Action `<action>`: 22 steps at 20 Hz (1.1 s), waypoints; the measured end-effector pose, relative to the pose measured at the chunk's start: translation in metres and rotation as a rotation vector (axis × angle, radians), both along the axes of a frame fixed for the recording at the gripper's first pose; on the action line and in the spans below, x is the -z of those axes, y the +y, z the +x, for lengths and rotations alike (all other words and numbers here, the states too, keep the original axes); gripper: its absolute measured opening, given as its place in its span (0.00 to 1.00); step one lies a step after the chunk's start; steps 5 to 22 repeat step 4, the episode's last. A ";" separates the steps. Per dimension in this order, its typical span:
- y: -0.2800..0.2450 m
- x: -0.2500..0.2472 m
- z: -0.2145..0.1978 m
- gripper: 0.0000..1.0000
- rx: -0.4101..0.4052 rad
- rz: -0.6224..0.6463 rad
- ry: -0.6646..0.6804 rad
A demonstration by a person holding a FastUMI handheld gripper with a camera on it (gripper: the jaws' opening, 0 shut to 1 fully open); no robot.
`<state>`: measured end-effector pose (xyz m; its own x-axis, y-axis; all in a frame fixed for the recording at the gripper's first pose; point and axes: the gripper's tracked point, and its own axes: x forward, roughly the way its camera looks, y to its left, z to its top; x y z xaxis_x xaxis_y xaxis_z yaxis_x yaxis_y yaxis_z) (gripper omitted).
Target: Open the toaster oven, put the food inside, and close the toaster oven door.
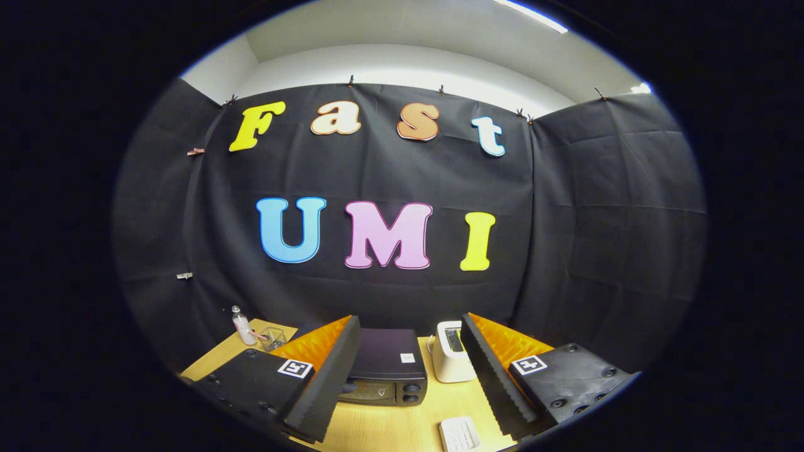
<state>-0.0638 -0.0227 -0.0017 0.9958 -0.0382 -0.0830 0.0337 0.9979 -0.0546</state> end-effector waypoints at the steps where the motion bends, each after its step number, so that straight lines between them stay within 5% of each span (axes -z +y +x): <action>1: -0.002 -0.001 0.001 0.98 0.007 -0.002 -0.001; 22: -0.003 -0.001 0.002 0.99 0.011 0.004 -0.006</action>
